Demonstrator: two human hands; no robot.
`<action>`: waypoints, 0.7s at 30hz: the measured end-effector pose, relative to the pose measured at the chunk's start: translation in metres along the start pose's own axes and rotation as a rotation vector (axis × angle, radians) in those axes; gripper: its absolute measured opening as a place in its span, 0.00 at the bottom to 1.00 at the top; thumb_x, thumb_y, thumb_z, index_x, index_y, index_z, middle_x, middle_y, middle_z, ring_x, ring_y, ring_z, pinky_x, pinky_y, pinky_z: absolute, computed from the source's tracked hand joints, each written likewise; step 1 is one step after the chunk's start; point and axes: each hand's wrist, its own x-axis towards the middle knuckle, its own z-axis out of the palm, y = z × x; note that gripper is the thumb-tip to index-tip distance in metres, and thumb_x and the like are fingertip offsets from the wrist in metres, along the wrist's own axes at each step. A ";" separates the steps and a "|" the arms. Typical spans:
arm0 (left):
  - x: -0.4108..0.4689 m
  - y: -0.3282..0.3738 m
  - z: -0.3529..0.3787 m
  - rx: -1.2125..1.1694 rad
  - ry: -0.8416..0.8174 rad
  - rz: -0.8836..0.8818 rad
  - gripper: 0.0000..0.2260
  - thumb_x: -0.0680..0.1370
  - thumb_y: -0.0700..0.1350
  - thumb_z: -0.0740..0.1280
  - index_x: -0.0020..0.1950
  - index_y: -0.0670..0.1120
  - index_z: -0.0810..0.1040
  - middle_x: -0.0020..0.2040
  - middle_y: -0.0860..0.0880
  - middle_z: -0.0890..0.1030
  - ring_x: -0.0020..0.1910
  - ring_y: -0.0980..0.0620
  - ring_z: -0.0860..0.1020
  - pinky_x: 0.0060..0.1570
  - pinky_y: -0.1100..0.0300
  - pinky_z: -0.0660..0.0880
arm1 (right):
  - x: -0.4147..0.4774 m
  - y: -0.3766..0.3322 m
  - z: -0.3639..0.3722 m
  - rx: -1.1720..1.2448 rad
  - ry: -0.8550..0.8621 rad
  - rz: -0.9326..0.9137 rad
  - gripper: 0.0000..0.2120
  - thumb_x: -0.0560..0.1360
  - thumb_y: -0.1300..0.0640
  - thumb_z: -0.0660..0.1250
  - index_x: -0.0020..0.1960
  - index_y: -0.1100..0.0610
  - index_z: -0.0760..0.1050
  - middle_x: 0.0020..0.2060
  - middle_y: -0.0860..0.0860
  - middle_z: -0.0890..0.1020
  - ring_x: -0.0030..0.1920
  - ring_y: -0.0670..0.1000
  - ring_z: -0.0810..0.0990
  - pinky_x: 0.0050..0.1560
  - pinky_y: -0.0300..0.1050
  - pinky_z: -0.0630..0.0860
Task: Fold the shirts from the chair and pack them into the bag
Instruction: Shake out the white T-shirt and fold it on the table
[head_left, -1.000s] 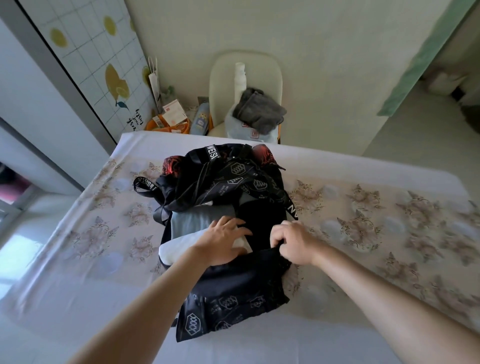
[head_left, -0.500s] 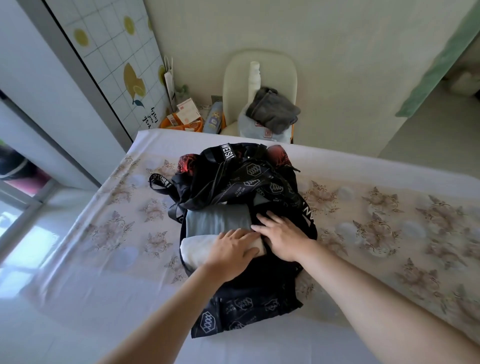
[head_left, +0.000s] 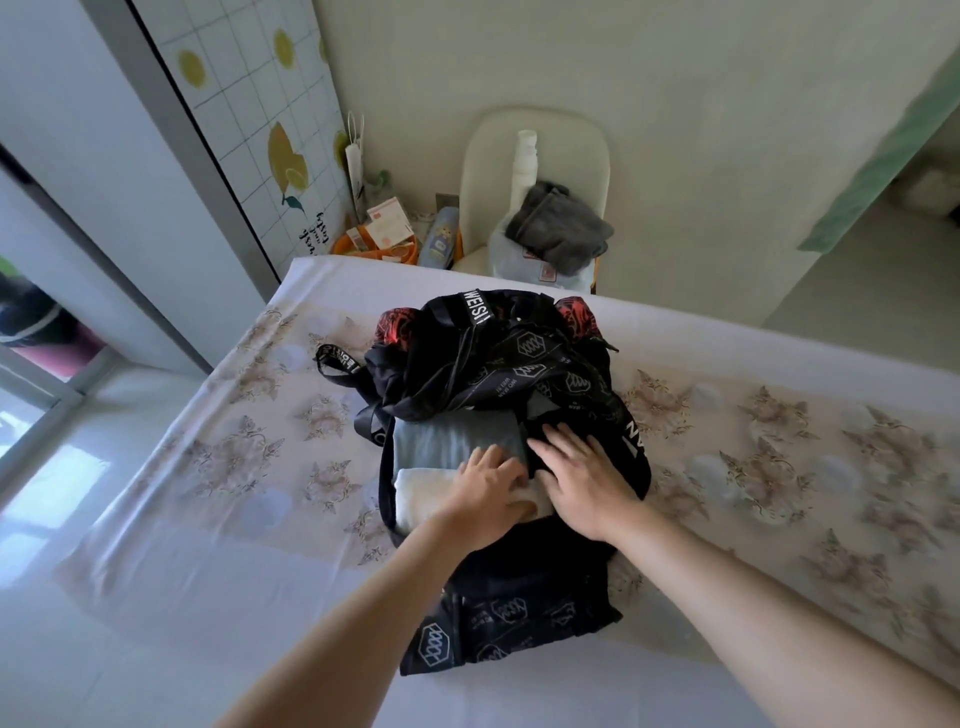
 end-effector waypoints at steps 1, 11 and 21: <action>-0.006 -0.009 -0.003 0.108 0.053 0.004 0.15 0.78 0.57 0.64 0.62 0.53 0.75 0.61 0.52 0.71 0.63 0.48 0.67 0.64 0.52 0.66 | -0.001 -0.008 0.002 -0.018 0.034 -0.029 0.25 0.85 0.49 0.51 0.81 0.50 0.53 0.81 0.50 0.52 0.80 0.51 0.45 0.79 0.52 0.45; -0.062 -0.084 -0.008 0.169 -0.093 0.009 0.32 0.78 0.65 0.39 0.81 0.55 0.42 0.80 0.56 0.41 0.79 0.54 0.39 0.76 0.57 0.37 | 0.005 -0.058 0.043 -0.110 -0.222 -0.011 0.30 0.83 0.40 0.43 0.79 0.44 0.31 0.77 0.47 0.30 0.77 0.48 0.30 0.78 0.55 0.39; -0.029 -0.033 -0.042 0.110 -0.025 -0.070 0.24 0.80 0.60 0.58 0.75 0.56 0.64 0.72 0.53 0.69 0.72 0.48 0.64 0.71 0.52 0.60 | -0.019 -0.047 0.001 -0.003 -0.051 0.007 0.27 0.83 0.42 0.52 0.80 0.49 0.57 0.80 0.50 0.53 0.80 0.51 0.47 0.78 0.51 0.46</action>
